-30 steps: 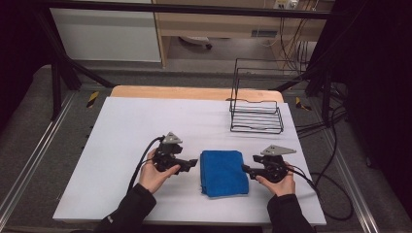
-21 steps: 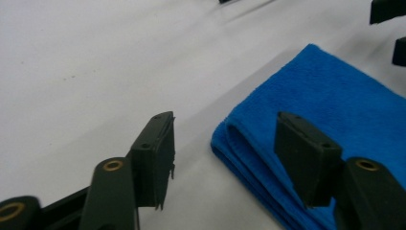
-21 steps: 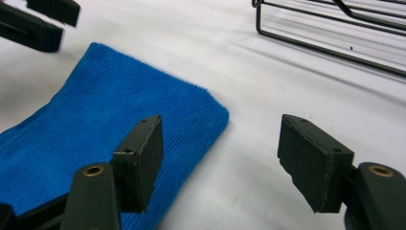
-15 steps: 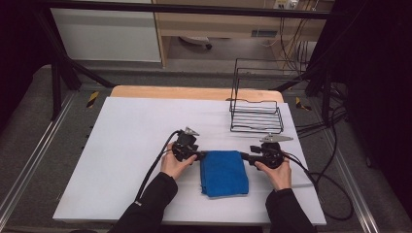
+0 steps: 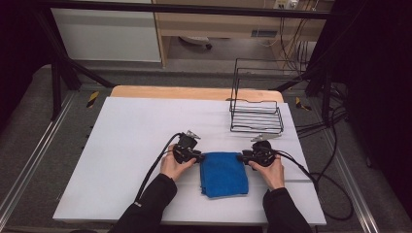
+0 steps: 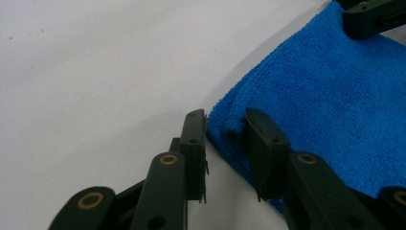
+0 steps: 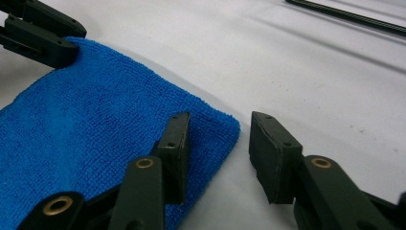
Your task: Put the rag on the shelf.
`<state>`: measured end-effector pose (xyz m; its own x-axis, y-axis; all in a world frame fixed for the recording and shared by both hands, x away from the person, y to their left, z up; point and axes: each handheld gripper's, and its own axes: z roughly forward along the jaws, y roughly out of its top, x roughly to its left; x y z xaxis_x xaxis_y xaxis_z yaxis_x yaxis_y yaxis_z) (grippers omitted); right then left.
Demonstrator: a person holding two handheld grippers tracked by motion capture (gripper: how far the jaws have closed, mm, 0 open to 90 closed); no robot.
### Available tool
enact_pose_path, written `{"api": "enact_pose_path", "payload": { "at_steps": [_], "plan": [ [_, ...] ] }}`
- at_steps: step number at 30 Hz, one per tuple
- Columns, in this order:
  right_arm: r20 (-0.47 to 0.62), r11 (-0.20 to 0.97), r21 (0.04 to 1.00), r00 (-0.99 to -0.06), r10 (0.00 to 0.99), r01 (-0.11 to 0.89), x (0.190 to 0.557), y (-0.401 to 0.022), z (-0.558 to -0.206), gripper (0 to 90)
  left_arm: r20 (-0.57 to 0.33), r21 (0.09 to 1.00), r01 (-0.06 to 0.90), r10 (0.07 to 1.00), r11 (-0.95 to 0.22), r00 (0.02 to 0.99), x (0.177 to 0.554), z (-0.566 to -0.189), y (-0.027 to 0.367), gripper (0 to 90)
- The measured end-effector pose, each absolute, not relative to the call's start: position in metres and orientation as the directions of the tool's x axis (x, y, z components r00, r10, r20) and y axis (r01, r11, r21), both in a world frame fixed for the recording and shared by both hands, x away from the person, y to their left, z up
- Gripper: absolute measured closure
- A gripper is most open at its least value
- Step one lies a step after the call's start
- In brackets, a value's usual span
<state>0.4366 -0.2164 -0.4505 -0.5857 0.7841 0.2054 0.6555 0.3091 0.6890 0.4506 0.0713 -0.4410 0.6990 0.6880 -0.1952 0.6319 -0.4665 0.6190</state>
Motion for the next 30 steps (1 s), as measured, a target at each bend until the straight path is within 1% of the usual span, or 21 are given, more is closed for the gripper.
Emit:
{"api": "enact_pose_path", "payload": {
  "at_steps": [2, 4, 5, 6, 7, 8, 10, 12, 17, 22, 24, 26, 30],
  "plan": [
    [0.206, 0.313, 0.688, -0.589, 0.781, 0.655, 0.437, -0.216, -0.451, 63.4, -0.194, 0.619, 0.631, 0.688, -0.468, 0.699, 0.451, -0.441, 0.071, 71.0],
    [0.214, 0.312, 0.687, -0.593, 0.776, 0.656, 0.437, -0.216, -0.451, 67.8, -0.201, 0.616, 0.637, 0.690, -0.463, 0.695, 0.451, -0.441, 0.071, 72.3],
    [0.215, 0.314, 0.687, -0.596, 0.774, 0.655, 0.438, -0.215, -0.451, 69.3, -0.211, 0.614, 0.641, 0.687, -0.461, 0.695, 0.451, -0.441, 0.071, 74.2],
    [0.217, 0.314, 0.685, -0.596, 0.773, 0.657, 0.438, -0.215, -0.451, 72.0, -0.224, 0.610, 0.646, 0.682, -0.459, 0.696, 0.451, -0.442, 0.071, 78.3],
    [0.231, 0.311, 0.681, -0.597, 0.768, 0.663, 0.439, -0.215, -0.451, 76.6, -0.221, 0.610, 0.645, 0.683, -0.461, 0.697, 0.451, -0.441, 0.070, 81.5],
    [0.231, 0.311, 0.681, -0.597, 0.768, 0.663, 0.439, -0.215, -0.451, 76.6, -0.218, 0.613, 0.641, 0.681, -0.462, 0.699, 0.451, -0.442, 0.069, 81.5],
    [0.245, 0.304, 0.676, -0.594, 0.766, 0.671, 0.439, -0.215, -0.451, 82.5, -0.212, 0.616, 0.637, 0.681, -0.464, 0.701, 0.450, -0.441, 0.069, 82.8],
    [0.257, 0.292, 0.672, -0.584, 0.770, 0.680, 0.439, -0.215, -0.450, 85.6, -0.203, 0.619, 0.634, 0.686, -0.463, 0.699, 0.448, -0.441, 0.068, 84.0],
    [0.256, 0.282, 0.686, -0.586, 0.769, 0.671, 0.436, -0.218, -0.445, 87.4, -0.191, 0.652, 0.615, 0.689, -0.443, 0.699, 0.443, -0.440, 0.069, 85.3],
    [0.268, 0.248, 0.718, -0.588, 0.764, 0.650, 0.428, -0.222, -0.435, 87.6, -0.207, 0.696, 0.594, 0.679, -0.403, 0.704, 0.436, -0.431, 0.074, 85.5],
    [0.250, 0.246, 0.739, -0.595, 0.763, 0.627, 0.423, -0.224, -0.428, 87.6, -0.210, 0.712, 0.584, 0.676, -0.390, 0.707, 0.432, -0.426, 0.074, 85.4],
    [0.243, 0.243, 0.749, -0.597, 0.764, 0.616, 0.421, -0.224, -0.425, 87.6, -0.194, 0.725, 0.568, 0.676, -0.390, 0.711, 0.429, -0.422, 0.075, 85.5],
    [0.228, 0.231, 0.779, -0.606, 0.762, 0.583, 0.416, -0.224, -0.416, 87.6, -0.202, 0.752, 0.555, 0.678, -0.355, 0.707, 0.424, -0.414, 0.079, 85.5]
  ]
}}
